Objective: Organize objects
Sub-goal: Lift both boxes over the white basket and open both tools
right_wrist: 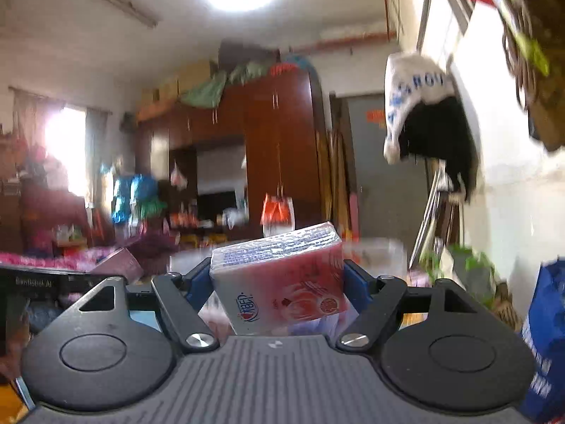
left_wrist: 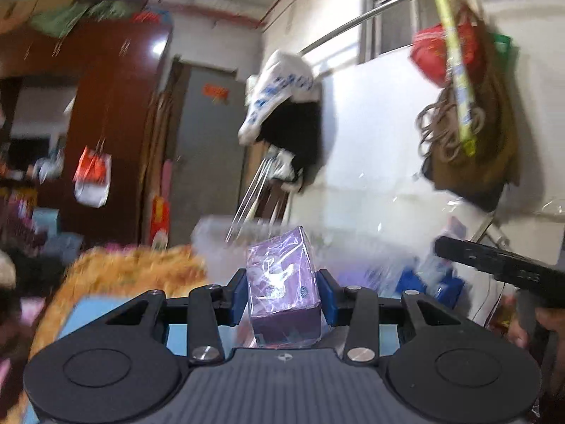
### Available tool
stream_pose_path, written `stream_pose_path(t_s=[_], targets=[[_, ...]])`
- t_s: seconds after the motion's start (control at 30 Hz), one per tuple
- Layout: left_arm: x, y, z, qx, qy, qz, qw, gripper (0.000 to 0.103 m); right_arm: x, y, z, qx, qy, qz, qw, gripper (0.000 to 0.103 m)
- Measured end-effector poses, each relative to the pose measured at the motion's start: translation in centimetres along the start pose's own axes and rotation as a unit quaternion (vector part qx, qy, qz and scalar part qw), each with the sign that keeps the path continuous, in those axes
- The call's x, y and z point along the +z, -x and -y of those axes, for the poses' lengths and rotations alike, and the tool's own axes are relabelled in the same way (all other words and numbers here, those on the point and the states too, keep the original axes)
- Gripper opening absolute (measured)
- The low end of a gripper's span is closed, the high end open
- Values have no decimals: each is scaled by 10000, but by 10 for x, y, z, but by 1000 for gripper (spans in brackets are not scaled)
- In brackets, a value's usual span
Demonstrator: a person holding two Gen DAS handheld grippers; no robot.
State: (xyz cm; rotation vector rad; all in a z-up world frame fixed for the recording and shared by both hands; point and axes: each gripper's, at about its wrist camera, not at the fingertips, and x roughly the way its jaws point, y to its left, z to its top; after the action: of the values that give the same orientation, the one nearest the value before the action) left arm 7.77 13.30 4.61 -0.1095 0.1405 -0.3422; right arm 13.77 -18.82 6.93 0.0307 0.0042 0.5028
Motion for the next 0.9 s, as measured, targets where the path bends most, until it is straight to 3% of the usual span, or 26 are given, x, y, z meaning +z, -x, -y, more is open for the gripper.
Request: stream_pose_path(t_s=[0.1,0.2,0.27,0.4,0.47,0.5,0.53,0.6,0.7,0.8,0.9], targets=[[43,-29,15,-86,-22,-4,10000,45,36,-40,5,-251,155,-306,9991,78],[73,-77,22,306,-57,-283,9991,45,57,-85,21,-334,-129,-826,9959,78],[82,-104,19,537,41,-533,9971,45,60,-106,29,-365,-255,-1121,9927,78],[80,-140,12,651,154,-1040,9923,46,53,-128,29,-598,-11,-1365,9888,78],[73,-152,9,704,17,-1220,9900,68,46,-131,26,-750,144,-1496,9858,85],[70,-160,7,762,13,-1324,9883,87,44,-133,25,-782,147,-1542,9848,88],[67,-163,4,745,109,-1337,9882,86,42,-131,23,-827,150,-1545,9844,94],[63,-156,-3,658,321,-1197,9901,86,41,-120,22,-808,94,-1417,9866,103],[57,-128,-5,590,364,-1085,9917,86,41,-99,33,-706,-381,-1349,9876,103],[38,-79,4,467,136,-771,9958,88,22,-56,31,-46,-791,-1253,9890,103],[9,-51,0,270,375,-985,9941,90,-18,-19,12,387,-829,-1472,9849,103]])
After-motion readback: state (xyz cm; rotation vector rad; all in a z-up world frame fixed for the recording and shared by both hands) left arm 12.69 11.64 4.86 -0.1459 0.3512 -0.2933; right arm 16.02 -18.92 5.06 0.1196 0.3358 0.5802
